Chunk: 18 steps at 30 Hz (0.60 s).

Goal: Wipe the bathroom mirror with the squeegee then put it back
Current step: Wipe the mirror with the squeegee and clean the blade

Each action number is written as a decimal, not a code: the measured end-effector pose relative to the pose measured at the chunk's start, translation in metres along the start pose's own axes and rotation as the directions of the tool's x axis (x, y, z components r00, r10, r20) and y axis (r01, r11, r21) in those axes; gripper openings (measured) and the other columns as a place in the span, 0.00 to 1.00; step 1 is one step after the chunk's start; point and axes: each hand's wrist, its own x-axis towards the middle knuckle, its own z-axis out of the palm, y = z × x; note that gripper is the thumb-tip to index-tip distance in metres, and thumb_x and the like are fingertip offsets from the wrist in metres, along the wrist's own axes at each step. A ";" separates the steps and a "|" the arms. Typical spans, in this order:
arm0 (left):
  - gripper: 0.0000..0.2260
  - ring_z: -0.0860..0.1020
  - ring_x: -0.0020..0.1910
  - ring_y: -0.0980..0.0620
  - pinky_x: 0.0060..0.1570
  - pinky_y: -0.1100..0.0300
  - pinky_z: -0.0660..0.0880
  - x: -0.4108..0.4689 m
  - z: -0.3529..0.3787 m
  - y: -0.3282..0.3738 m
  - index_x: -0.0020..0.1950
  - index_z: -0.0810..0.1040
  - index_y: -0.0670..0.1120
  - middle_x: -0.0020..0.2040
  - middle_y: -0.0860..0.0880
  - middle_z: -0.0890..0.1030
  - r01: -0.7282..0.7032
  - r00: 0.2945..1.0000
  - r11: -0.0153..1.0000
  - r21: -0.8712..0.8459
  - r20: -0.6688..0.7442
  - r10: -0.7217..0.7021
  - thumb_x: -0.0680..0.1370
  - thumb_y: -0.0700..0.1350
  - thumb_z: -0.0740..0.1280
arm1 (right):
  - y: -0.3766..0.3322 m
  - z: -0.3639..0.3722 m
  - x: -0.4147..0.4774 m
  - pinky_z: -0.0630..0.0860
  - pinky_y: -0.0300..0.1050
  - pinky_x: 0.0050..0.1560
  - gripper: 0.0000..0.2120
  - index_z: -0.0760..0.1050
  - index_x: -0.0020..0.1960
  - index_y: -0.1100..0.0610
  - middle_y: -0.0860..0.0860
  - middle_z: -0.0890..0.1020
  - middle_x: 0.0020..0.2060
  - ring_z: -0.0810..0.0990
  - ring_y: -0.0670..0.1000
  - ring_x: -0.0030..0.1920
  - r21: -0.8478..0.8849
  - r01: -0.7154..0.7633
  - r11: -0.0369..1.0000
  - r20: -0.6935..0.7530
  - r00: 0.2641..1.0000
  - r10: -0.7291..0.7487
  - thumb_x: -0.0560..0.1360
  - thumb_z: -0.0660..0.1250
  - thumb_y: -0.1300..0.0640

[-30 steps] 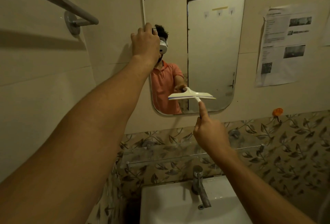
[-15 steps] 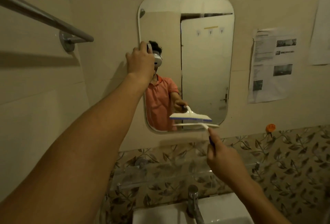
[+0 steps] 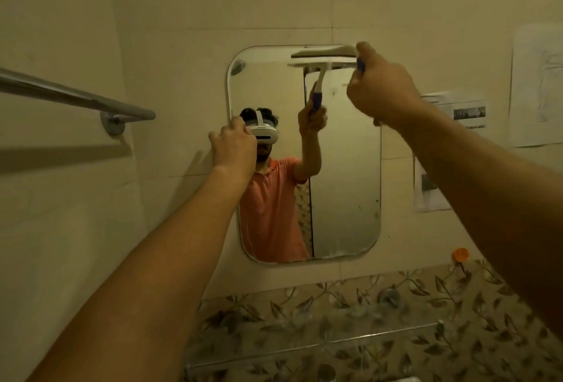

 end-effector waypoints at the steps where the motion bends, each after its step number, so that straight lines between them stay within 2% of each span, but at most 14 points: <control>1: 0.25 0.76 0.58 0.43 0.57 0.48 0.73 0.000 0.000 0.000 0.72 0.72 0.43 0.66 0.43 0.69 -0.002 1.000 1.000 0.014 0.001 0.002 0.77 0.48 0.70 | -0.004 -0.003 0.008 0.71 0.41 0.25 0.22 0.61 0.77 0.48 0.55 0.74 0.51 0.76 0.51 0.37 -0.006 0.011 1.000 -0.004 1.000 -0.011 0.84 0.57 0.58; 6: 0.25 0.76 0.58 0.43 0.58 0.48 0.74 0.001 0.000 0.004 0.71 0.73 0.43 0.65 0.43 0.69 0.009 1.000 0.999 0.045 0.008 -0.010 0.76 0.48 0.72 | -0.007 -0.006 0.031 0.71 0.41 0.25 0.20 0.65 0.72 0.51 0.57 0.75 0.52 0.77 0.51 0.37 -0.007 0.009 1.000 0.036 0.999 -0.009 0.82 0.59 0.61; 10: 0.24 0.76 0.57 0.43 0.56 0.47 0.75 0.002 0.001 0.003 0.70 0.74 0.43 0.65 0.42 0.70 0.003 1.000 0.997 0.072 0.000 -0.003 0.76 0.48 0.71 | -0.002 -0.004 0.025 0.71 0.41 0.27 0.21 0.64 0.73 0.50 0.56 0.74 0.52 0.76 0.51 0.38 -0.008 0.010 1.000 0.062 0.998 -0.009 0.81 0.59 0.61; 14: 0.22 0.76 0.57 0.41 0.56 0.45 0.75 0.002 0.000 0.003 0.69 0.74 0.42 0.65 0.41 0.70 0.010 1.000 0.998 0.064 -0.006 -0.009 0.77 0.48 0.69 | 0.012 0.010 0.000 0.71 0.41 0.26 0.27 0.58 0.79 0.48 0.53 0.72 0.50 0.74 0.49 0.37 -0.051 -0.010 0.999 0.058 0.998 0.013 0.82 0.60 0.60; 18: 0.21 0.75 0.57 0.40 0.56 0.45 0.74 0.002 -0.002 0.004 0.67 0.76 0.42 0.64 0.40 0.70 0.003 1.000 0.997 0.073 0.015 -0.004 0.76 0.48 0.71 | 0.029 0.032 -0.037 0.81 0.50 0.33 0.32 0.50 0.82 0.44 0.51 0.73 0.40 0.77 0.51 0.36 -0.076 -0.052 0.996 0.103 0.993 0.060 0.83 0.59 0.57</control>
